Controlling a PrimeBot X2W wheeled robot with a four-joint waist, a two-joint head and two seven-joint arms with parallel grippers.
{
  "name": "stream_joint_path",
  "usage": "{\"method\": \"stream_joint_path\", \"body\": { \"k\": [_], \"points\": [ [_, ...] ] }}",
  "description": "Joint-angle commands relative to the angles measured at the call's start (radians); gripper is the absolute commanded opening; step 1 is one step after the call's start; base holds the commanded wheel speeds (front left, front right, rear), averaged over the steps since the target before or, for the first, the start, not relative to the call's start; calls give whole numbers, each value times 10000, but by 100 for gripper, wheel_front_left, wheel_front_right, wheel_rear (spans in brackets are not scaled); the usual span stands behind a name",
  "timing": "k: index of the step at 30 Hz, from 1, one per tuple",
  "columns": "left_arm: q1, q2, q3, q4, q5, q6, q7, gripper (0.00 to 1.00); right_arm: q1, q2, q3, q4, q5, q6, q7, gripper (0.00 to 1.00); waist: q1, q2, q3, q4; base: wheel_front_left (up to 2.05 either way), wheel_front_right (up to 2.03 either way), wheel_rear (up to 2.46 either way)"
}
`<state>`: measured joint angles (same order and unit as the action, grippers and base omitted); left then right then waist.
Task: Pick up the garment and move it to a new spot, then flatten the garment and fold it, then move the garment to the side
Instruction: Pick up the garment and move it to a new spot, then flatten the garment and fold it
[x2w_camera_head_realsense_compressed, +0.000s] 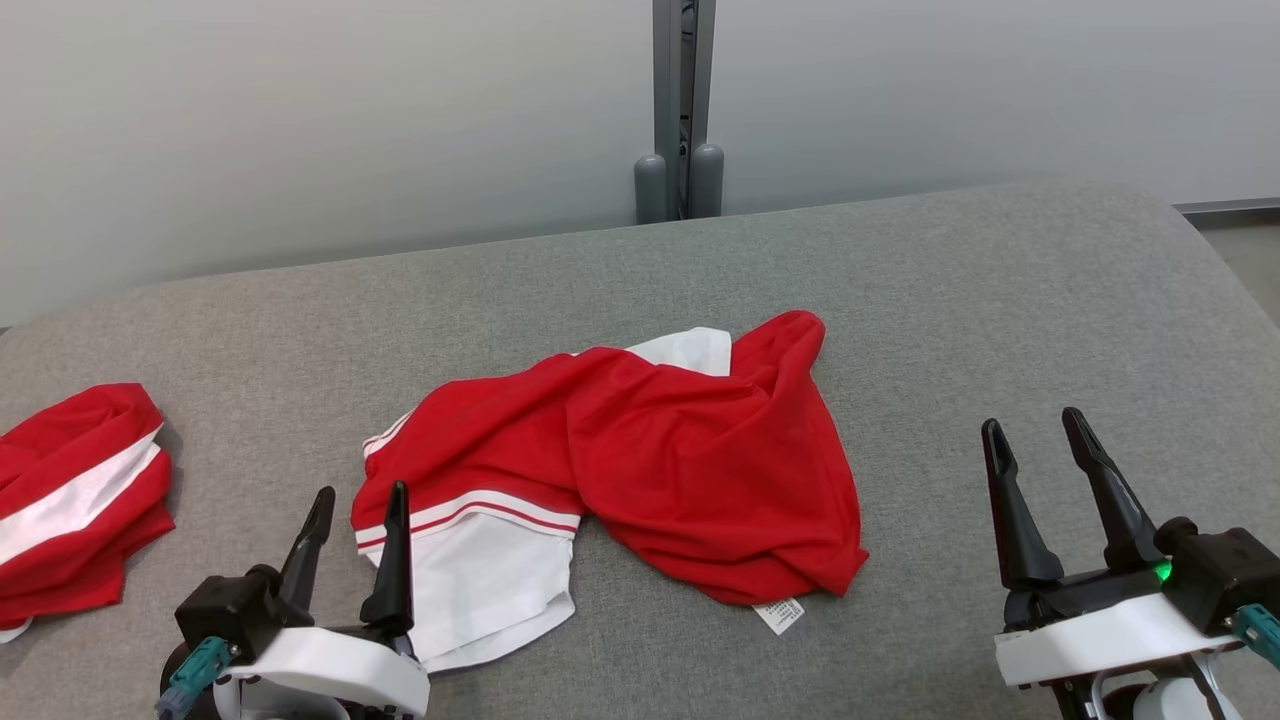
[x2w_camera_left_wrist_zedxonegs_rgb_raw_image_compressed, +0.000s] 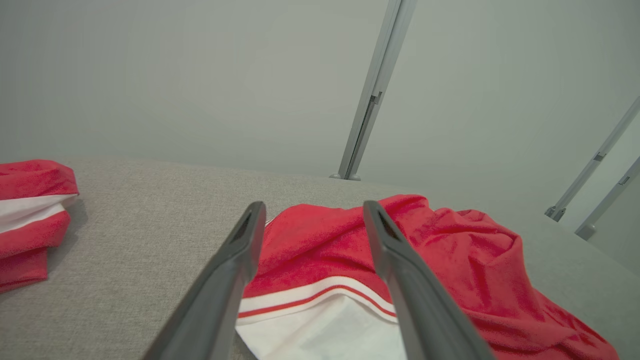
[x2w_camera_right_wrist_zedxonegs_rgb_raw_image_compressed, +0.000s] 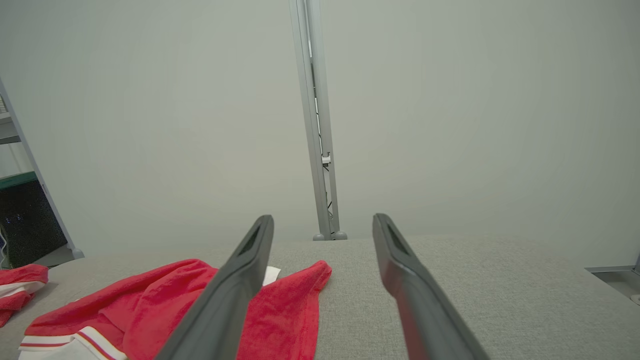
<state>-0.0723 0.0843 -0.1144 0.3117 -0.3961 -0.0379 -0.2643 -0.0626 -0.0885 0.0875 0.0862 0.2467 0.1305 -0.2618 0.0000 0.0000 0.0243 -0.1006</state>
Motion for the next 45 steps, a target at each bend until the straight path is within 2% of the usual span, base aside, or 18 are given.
{"method": "stream_joint_path", "body": {
  "k": [1,7,12,18,22,26,32,37,38,39,40,45],
  "points": [
    [-195,36,47,91,46,-34,1,100,-65,-22,-17,36,42,5,-48,100,0,0,-3,11,0,0,0],
    [-270,-33,-199,780,-362,-240,668,100,-98,-16,50,159,98,5,-48,100,0,0,6,54,0,0,0],
    [-438,-69,-322,996,-460,-207,859,100,-75,-131,274,509,200,5,-48,100,0,0,88,127,0,0,0],
    [-609,-31,-393,1019,-434,-174,828,100,-441,-396,1030,2518,818,5,160,100,0,0,115,357,0,0,0],
    [-577,-35,-492,951,-447,-191,809,100,-1047,-511,1963,3742,2086,4,905,100,0,0,121,713,0,0,0],
    [-528,-55,-568,845,-447,-143,807,100,-1382,-532,2033,4422,2606,4,1257,100,0,0,183,932,0,0,0],
    [-546,-54,-644,757,-498,-100,824,100,-2045,-236,1839,5720,3142,5,2401,100,0,0,307,1393,0,0,0],
    [-575,-20,-663,760,-562,-92,792,100,-2230,-222,1956,6046,3279,5,2441,100,0,0,360,1707,0,0,0],
    [-576,-13,-664,772,-574,-94,783,100,-2272,-228,1970,6061,3296,5,2378,89,0,0,370,1744,0,0,0],
    [-573,-6,-667,784,-575,-96,775,100,-2309,-236,1963,6060,3310,5,2284,35,0,0,376,1770,0,0,0],
    [-566,2,-671,791,-572,-94,773,100,-2314,-251,1964,6075,3328,5,2209,0,0,0,379,1791,0,0,0],
    [-487,17,-690,765,-634,-35,776,100,-2369,-381,2087,5878,3286,5,1671,0,0,0,391,1751,0,0,0]
  ]
}}
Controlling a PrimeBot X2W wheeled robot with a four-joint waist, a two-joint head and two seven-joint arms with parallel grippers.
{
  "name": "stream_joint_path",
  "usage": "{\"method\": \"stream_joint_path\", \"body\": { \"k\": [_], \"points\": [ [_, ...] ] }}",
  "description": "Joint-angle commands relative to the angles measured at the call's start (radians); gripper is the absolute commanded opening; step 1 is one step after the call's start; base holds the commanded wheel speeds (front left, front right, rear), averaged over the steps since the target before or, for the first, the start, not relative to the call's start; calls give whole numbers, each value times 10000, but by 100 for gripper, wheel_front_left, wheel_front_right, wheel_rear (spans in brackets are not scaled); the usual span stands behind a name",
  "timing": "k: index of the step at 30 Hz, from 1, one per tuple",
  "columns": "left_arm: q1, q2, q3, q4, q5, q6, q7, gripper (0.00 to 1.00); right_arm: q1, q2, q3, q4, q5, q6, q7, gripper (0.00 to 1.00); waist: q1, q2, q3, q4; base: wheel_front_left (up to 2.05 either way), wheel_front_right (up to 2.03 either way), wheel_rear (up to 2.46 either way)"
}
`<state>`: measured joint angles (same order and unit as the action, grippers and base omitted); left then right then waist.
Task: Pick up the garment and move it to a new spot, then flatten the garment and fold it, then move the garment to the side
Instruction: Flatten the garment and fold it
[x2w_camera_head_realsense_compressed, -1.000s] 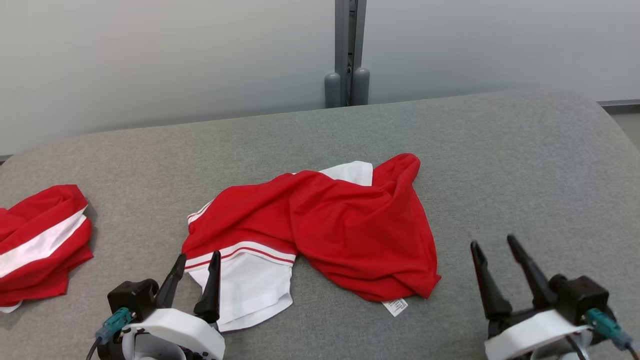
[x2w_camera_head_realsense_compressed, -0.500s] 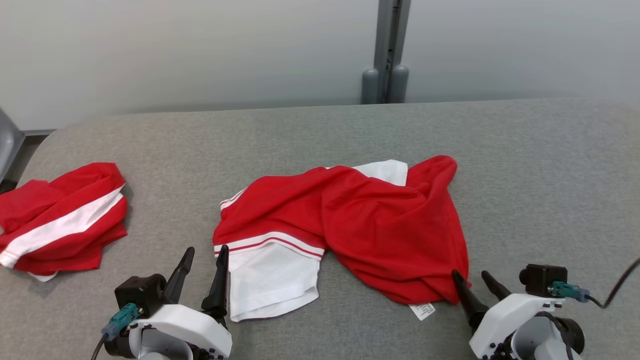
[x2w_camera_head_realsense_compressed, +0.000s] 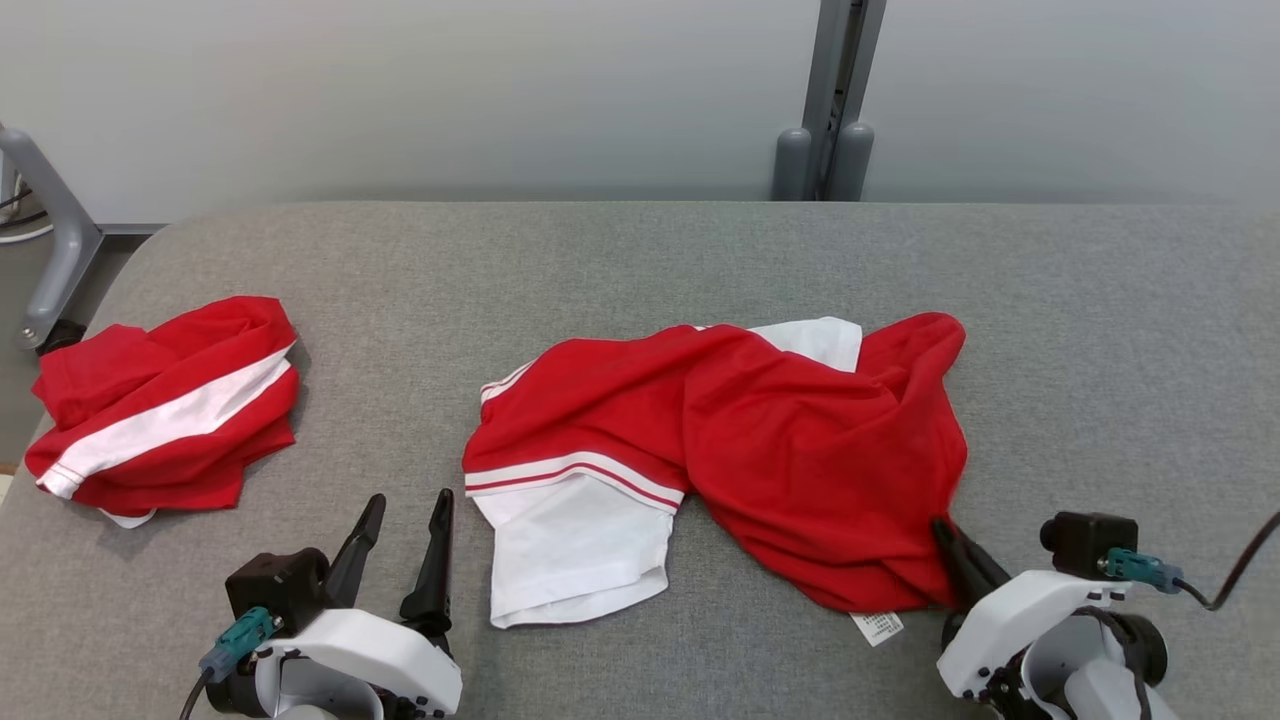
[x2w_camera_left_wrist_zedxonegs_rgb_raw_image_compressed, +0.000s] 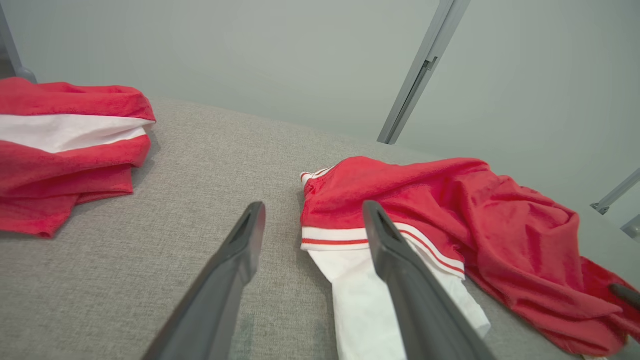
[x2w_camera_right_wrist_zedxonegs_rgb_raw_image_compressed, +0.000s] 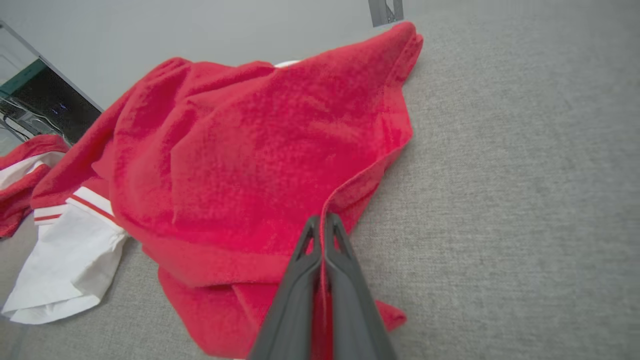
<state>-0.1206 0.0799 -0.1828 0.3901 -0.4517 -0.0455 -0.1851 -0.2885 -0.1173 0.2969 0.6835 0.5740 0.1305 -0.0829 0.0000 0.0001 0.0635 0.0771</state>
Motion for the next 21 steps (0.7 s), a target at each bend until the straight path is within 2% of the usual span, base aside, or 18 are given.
{"method": "stream_joint_path", "body": {
  "k": [1,6,14,17,21],
  "points": [
    [-8,65,-11,-27,-86,50,-8,100,-118,-128,31,-204,56,5,-277,0,0,-1,-2,-59,0,0,0],
    [69,103,-17,-95,-116,97,39,100,220,-345,448,-1513,726,5,-424,0,0,-1,-49,-353,0,0,0],
    [-14,148,-94,-246,-177,93,157,100,636,-1555,538,-4421,2767,5,1264,0,0,-1,-11,-805,0,0,0],
    [-179,131,-200,-379,-136,101,218,100,150,-2123,421,-4811,3244,5,2057,0,0,-1,169,-750,0,0,0],
    [-303,163,-280,-505,-108,99,302,100,-822,-2680,362,-4536,3979,5,3286,0,0,-1,508,-536,0,0,0]
  ]
}}
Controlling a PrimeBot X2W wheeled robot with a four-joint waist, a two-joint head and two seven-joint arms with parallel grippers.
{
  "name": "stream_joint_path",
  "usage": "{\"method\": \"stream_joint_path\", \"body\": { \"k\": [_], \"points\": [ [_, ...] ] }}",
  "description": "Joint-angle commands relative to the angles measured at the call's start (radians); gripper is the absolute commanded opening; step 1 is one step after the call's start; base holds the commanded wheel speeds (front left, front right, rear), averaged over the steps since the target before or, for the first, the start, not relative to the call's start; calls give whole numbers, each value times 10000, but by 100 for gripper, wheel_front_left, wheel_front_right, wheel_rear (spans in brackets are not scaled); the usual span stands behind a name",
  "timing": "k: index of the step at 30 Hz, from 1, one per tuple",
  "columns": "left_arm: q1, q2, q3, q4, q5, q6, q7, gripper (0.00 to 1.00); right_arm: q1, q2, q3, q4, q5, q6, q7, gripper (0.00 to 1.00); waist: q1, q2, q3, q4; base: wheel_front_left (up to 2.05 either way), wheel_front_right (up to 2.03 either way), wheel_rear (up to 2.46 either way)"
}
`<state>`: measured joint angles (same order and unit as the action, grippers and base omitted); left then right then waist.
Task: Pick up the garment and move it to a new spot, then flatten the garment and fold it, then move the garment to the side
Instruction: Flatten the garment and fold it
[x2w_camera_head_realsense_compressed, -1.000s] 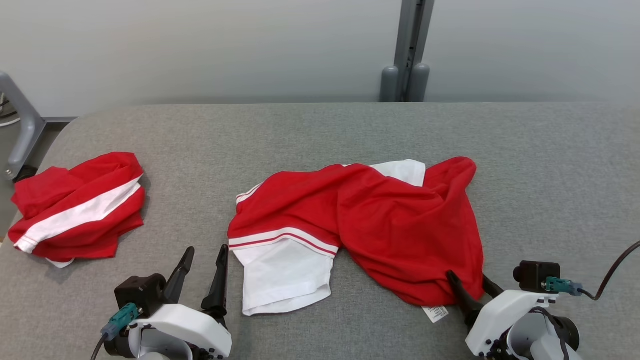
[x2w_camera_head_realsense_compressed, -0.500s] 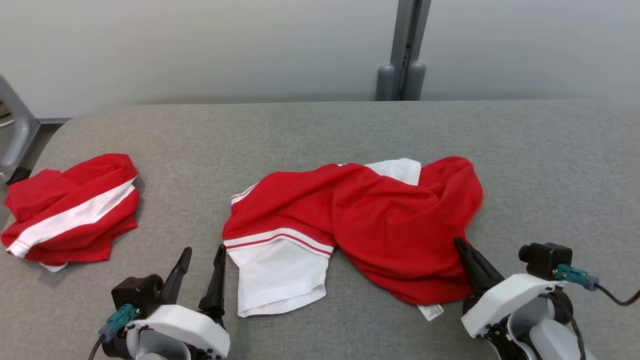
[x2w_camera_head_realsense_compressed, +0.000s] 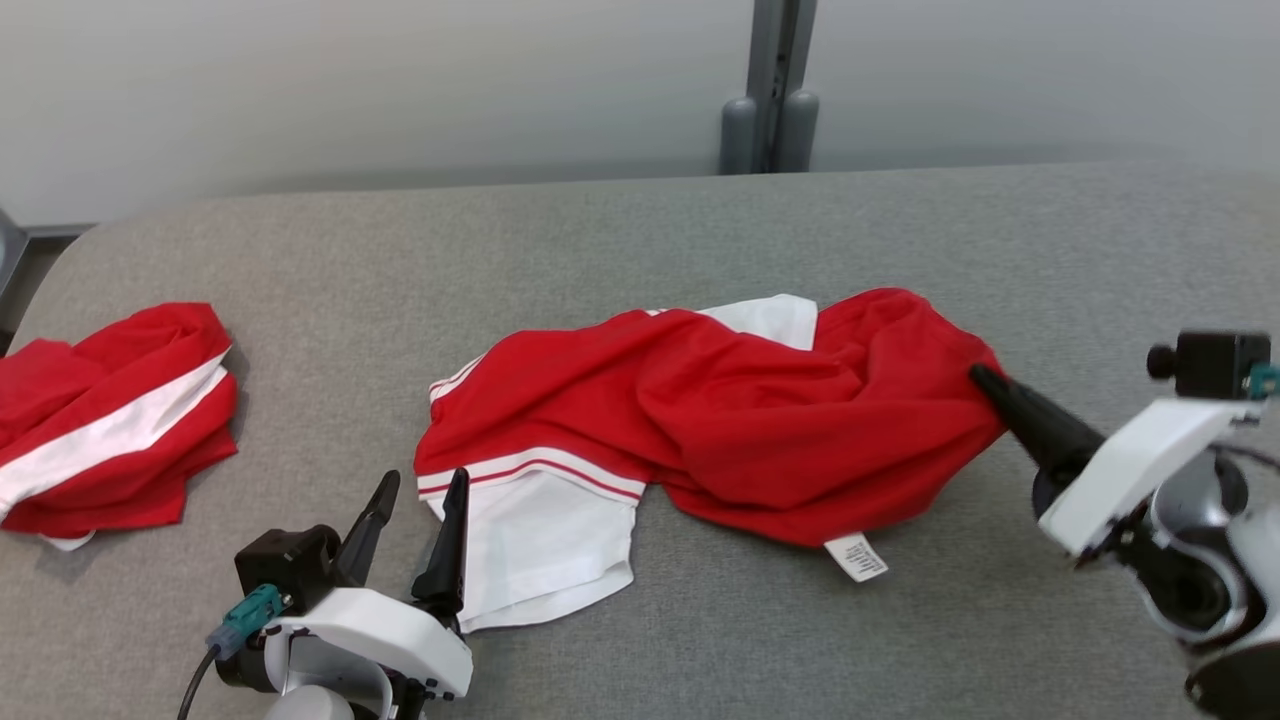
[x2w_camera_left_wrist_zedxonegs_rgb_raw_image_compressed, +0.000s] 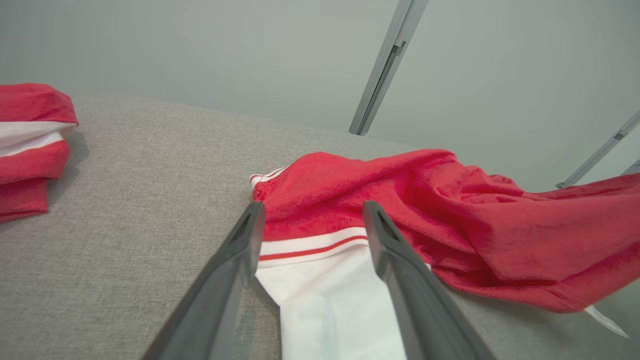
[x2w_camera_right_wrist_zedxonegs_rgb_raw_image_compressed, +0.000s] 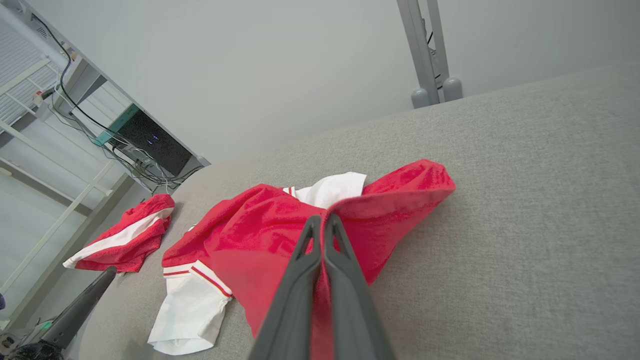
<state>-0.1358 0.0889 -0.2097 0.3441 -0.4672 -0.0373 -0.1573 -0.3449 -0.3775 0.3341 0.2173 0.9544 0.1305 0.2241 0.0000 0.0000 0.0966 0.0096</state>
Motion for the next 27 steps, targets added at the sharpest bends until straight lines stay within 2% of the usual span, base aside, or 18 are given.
{"method": "stream_joint_path", "body": {
  "k": [1,3,6,14,17,20,25,26,27],
  "points": [
    [-201,73,-30,-68,45,19,32,100,-550,-238,-22,301,393,5,585,0,0,0,261,201,0,0,0],
    [-282,68,-59,-102,29,8,56,100,-1118,-431,-1,807,922,7,1468,0,0,0,416,322,0,0,0],
    [-350,68,-87,-104,20,-1,49,100,-1884,-709,-107,1279,1116,5,1912,0,0,0,559,458,0,0,0],
    [-717,3,-220,-14,-48,-55,-11,100,-4011,-912,-292,4292,1654,7,3708,0,0,0,970,921,0,0,0],
    [-848,-11,-286,18,-70,-73,-53,100,-4580,-879,-506,5420,1571,5,3650,0,0,0,1202,1080,0,0,0],
    [-1037,-53,-356,6,-74,-78,-103,100,-5221,-877,-693,6268,1331,7,3068,0,0,0,1455,1197,0,0,0],
    [-1207,-46,-398,94,-92,-79,-181,100,-5730,-613,-723,6680,1264,5,1777,0,0,0,1714,1222,0,0,0],
    [-1233,-45,-408,112,-89,-68,-187,100,-5748,-550,-674,6626,1306,7,1598,35,0,0,1724,1199,0,0,0],
    [-1237,-41,-422,129,-86,-58,-195,100,-5719,-482,-623,6542,1408,7,1446,100,0,0,1705,1162,0,0,0]
  ]
}}
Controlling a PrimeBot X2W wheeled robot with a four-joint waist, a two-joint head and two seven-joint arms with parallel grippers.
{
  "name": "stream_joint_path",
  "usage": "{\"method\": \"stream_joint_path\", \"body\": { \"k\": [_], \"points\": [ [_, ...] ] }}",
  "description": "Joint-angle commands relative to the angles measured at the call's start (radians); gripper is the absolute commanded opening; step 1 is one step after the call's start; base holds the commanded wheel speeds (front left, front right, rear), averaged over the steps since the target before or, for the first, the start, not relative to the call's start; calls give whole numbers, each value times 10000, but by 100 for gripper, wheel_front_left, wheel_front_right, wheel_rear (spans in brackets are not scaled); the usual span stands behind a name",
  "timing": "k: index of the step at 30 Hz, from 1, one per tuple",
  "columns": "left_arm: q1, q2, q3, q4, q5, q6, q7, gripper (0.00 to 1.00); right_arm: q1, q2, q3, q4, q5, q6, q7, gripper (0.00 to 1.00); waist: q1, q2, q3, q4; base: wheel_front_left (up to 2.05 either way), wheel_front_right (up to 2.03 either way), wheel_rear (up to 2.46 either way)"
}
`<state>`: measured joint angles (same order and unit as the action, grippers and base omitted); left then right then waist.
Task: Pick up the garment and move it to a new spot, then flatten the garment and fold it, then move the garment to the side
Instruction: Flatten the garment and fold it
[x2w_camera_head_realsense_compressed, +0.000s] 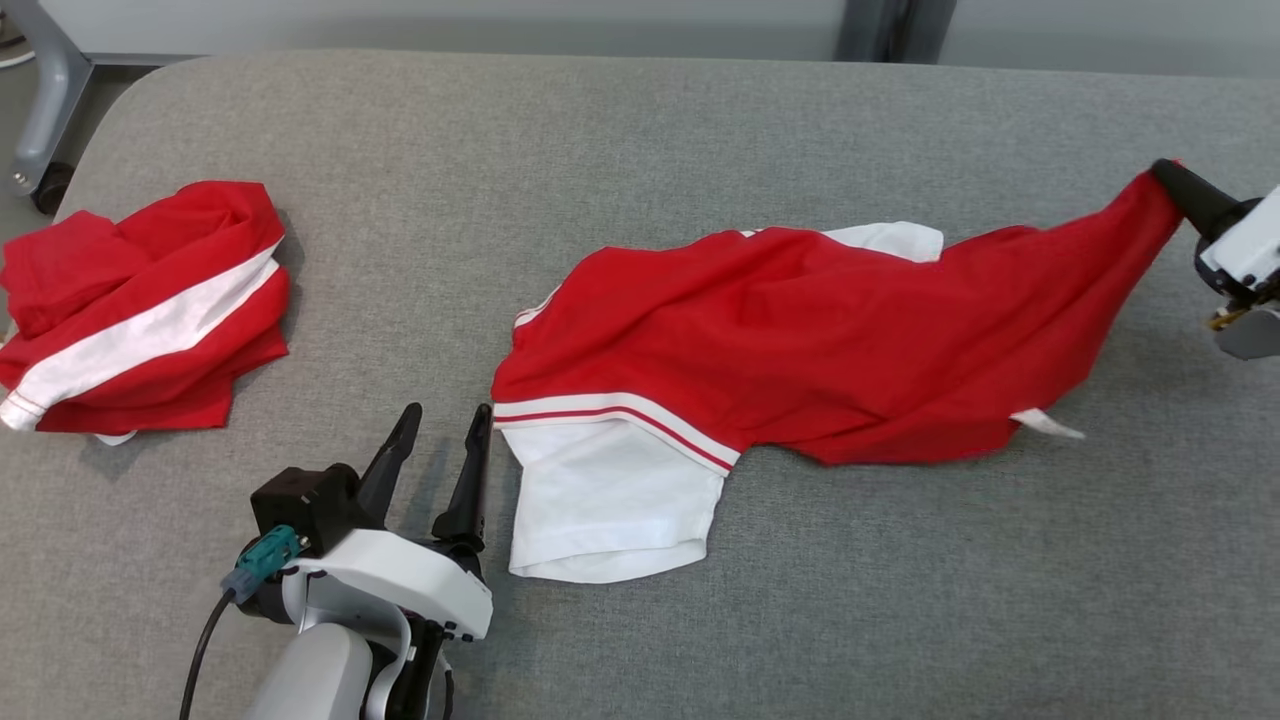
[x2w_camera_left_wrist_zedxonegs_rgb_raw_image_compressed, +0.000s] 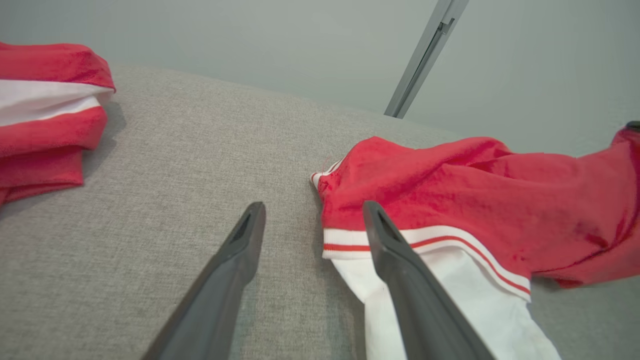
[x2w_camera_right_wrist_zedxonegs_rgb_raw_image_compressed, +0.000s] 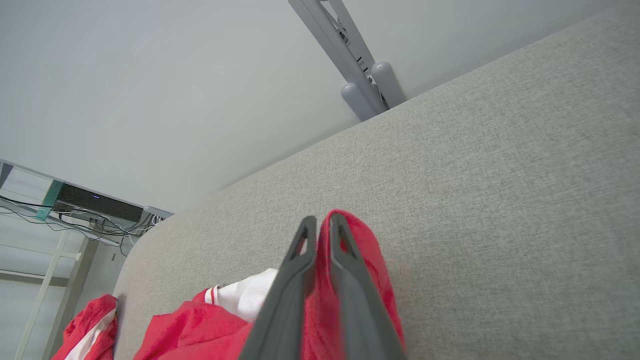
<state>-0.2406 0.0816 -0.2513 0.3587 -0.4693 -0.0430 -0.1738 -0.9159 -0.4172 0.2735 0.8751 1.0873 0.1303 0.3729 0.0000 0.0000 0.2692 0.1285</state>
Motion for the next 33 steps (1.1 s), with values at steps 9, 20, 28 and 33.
{"method": "stream_joint_path", "body": {
  "k": [9,20,28,33],
  "points": [
    [114,109,-45,210,-122,68,-42,100,930,-437,1026,-1324,310,7,-1044,100,0,0,-800,-553,0,0,0],
    [950,403,185,-113,-408,395,280,100,3096,-1343,2291,-4312,-160,7,-4037,100,0,0,-2088,-1320,0,0,0],
    [1426,822,256,-844,20,834,103,100,5334,-1099,1492,-5618,-1642,9,-5971,100,0,0,-2402,-1431,0,0,0],
    [1709,834,337,-1230,-2,950,-205,100,6964,-224,96,-6510,-3633,7,-6350,100,0,0,-2493,-1452,0,0,0]
  ]
}}
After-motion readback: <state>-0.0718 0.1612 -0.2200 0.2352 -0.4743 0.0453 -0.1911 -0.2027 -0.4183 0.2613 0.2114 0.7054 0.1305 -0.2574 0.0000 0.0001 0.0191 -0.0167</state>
